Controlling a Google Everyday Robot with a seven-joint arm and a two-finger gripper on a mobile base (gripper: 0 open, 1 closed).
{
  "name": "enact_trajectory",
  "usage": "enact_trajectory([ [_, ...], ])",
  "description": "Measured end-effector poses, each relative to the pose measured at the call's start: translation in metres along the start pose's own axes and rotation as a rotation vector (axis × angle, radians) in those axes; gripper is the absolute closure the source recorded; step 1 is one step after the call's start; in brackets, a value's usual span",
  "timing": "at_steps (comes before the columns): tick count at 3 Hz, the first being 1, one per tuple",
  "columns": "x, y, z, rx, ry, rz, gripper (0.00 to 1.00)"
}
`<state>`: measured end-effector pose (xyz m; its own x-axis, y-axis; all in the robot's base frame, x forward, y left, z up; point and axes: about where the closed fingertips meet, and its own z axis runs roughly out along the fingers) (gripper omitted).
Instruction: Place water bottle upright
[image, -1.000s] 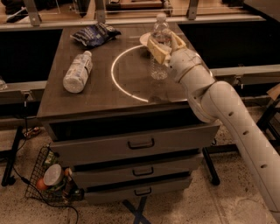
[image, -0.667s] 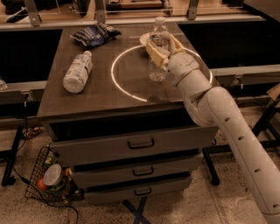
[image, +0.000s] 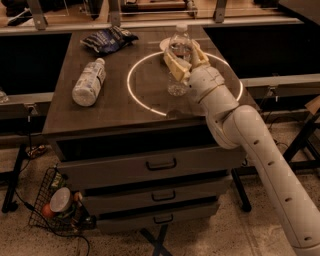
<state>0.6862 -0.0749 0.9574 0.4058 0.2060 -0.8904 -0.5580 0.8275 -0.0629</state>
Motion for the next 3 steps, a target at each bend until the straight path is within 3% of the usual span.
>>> enact_trajectory([
  [1,0.0,0.002,-0.002,-0.002,0.001,0.001,0.05],
  [3,-0.003,-0.007,-0.016,0.001,0.047,-0.017,0.0],
])
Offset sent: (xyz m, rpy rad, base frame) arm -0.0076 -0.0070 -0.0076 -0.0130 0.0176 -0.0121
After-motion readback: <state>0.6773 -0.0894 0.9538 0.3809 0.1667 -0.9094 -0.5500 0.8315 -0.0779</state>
